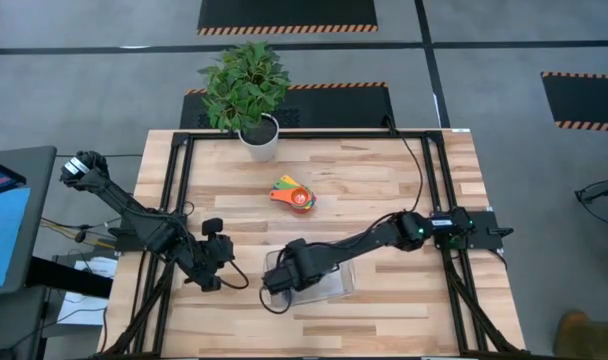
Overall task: Nest measuring cups in basket
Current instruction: Stack the dark blue measuring cups on top of the orange measuring cups
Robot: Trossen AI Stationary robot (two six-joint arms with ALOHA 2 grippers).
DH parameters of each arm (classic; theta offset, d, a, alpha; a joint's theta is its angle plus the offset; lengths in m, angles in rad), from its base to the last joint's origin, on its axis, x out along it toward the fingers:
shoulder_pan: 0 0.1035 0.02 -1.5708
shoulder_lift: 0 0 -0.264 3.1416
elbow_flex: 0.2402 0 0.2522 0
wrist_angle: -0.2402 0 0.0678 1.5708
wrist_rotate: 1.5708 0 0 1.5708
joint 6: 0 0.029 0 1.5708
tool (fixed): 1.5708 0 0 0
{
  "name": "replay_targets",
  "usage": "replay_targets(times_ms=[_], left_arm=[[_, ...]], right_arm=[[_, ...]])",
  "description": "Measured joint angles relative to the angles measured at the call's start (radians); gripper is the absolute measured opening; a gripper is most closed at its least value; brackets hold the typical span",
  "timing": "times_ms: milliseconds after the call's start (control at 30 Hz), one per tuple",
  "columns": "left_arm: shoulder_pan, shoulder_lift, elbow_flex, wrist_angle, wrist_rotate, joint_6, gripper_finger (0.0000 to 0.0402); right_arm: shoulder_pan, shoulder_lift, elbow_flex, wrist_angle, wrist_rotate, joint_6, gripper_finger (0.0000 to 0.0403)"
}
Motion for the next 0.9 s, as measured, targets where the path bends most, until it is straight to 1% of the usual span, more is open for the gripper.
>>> replay_targets(times_ms=[100,267,400,533,600,700,800,900], left_arm=[[0.0,0.0,0.0,0.0,0.0,0.002,0.0],[0.0,0.0,0.0,0.0,0.0,0.002,0.0],[0.0,0.0,0.0,0.0,0.0,0.002,0.0],[0.0,0.0,0.0,0.0,0.0,0.002,0.0],[0.0,0.0,0.0,0.0,0.001,0.002,0.0],[0.0,0.0,0.0,0.0,0.001,0.002,0.0],[0.0,0.0,0.0,0.0,0.001,0.002,0.0],[0.0,0.0,0.0,0.0,0.002,0.002,0.0]], right_arm=[[0.01,-0.029,0.0,-0.006,0.005,0.0,0.0184],[0.02,-0.072,0.002,-0.007,0.057,-0.026,0.014],[0.015,-0.068,0.0,0.006,0.066,-0.097,0.0111],[0.013,-0.069,-0.021,0.015,0.065,-0.174,0.0099],[0.008,-0.068,-0.021,0.014,0.065,-0.219,0.0102],[0.008,-0.068,-0.021,0.025,0.063,-0.252,0.0118],[0.005,-0.049,-0.021,0.045,0.058,-0.256,0.0147],[0.003,-0.019,-0.018,0.091,0.03,-0.249,0.0184]])
